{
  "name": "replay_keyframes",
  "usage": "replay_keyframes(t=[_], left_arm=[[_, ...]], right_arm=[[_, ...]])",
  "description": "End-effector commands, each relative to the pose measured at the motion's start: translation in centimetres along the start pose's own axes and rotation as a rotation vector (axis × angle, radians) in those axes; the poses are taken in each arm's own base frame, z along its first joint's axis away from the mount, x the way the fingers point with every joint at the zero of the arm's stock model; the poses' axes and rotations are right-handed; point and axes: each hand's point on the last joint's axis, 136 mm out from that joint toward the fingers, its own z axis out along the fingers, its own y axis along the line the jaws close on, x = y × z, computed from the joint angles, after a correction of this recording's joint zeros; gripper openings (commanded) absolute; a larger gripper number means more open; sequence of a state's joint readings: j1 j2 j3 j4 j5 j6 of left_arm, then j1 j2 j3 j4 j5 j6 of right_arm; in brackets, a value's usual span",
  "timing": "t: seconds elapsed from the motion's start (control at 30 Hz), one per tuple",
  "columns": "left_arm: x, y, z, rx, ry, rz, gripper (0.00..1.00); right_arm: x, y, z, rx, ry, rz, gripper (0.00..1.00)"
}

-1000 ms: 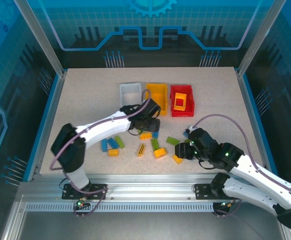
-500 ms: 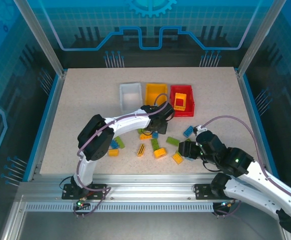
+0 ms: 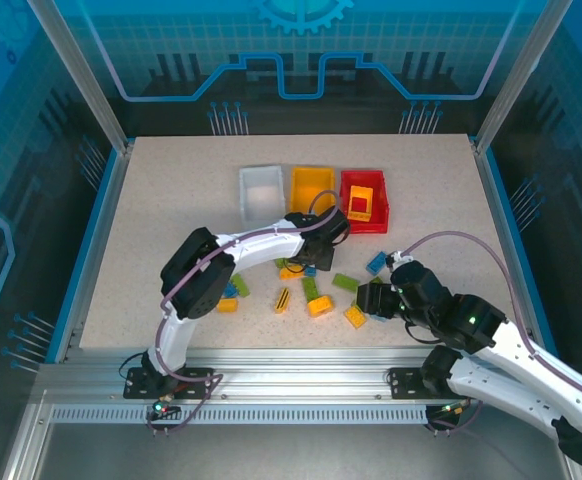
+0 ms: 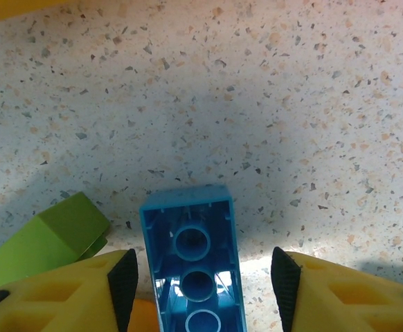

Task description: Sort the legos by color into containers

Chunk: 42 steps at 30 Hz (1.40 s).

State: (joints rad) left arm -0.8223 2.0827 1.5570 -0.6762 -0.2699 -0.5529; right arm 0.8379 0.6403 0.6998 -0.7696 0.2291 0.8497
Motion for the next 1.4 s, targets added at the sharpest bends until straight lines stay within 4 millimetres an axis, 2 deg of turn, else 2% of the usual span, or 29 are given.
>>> replay_keyframes(t=[0.0, 0.1, 0.27, 0.43, 0.53, 0.63, 0.73, 0.83, 0.97, 1.1, 1.27, 1.37], left_arm=[[0.2, -0.2, 0.7, -0.017, 0.011, -0.017, 0.57], [0.5, -0.2, 1.4, -0.024, 0.023, -0.015, 0.54], [0.5, -0.5, 2.0, -0.018, 0.022, -0.008, 0.44], [-0.5, -0.9, 1.0, -0.004, -0.023, -0.002, 0.27], [-1.7, -0.9, -1.2, 0.012, -0.079, -0.007, 0.22], [-4.0, 0.0, -5.2, 0.039, -0.161, -0.035, 0.21], [-6.8, 3.3, -9.0, 0.041, -0.231, -0.087, 0.21], [-9.2, 7.6, -10.5, 0.026, -0.265, -0.155, 0.21], [-12.1, 13.1, -9.7, -0.005, -0.270, -0.245, 0.21], [-14.6, 16.4, -7.0, -0.025, -0.256, -0.302, 0.21], [-16.5, 18.0, -3.0, -0.032, -0.205, -0.357, 0.20], [-16.3, 18.2, -1.1, -0.051, -0.160, -0.366, 0.21]], right_arm=[[0.3, -0.4, -0.1, 0.019, 0.000, 0.005, 0.60], [0.2, -0.5, -0.3, 0.022, -0.002, 0.007, 0.60], [0.2, -0.5, -0.3, 0.021, -0.003, 0.013, 0.60], [0.2, -0.2, -0.2, 0.008, -0.003, 0.014, 0.60], [-0.1, 0.6, 0.0, -0.032, -0.012, 0.001, 0.60], [-0.8, 2.4, 0.1, -0.108, -0.029, -0.024, 0.61], [-1.7, 4.4, 0.5, -0.171, -0.041, -0.056, 0.61], [-2.6, 5.5, 1.5, -0.177, -0.046, -0.078, 0.62], [-4.2, 7.4, 2.7, -0.187, -0.060, -0.106, 0.62], [-5.3, 8.2, 3.8, -0.171, -0.071, -0.119, 0.62], [-5.6, 7.9, 5.0, -0.137, -0.051, -0.107, 0.62], [-5.3, 7.1, 5.4, -0.110, -0.039, -0.081, 0.61]])
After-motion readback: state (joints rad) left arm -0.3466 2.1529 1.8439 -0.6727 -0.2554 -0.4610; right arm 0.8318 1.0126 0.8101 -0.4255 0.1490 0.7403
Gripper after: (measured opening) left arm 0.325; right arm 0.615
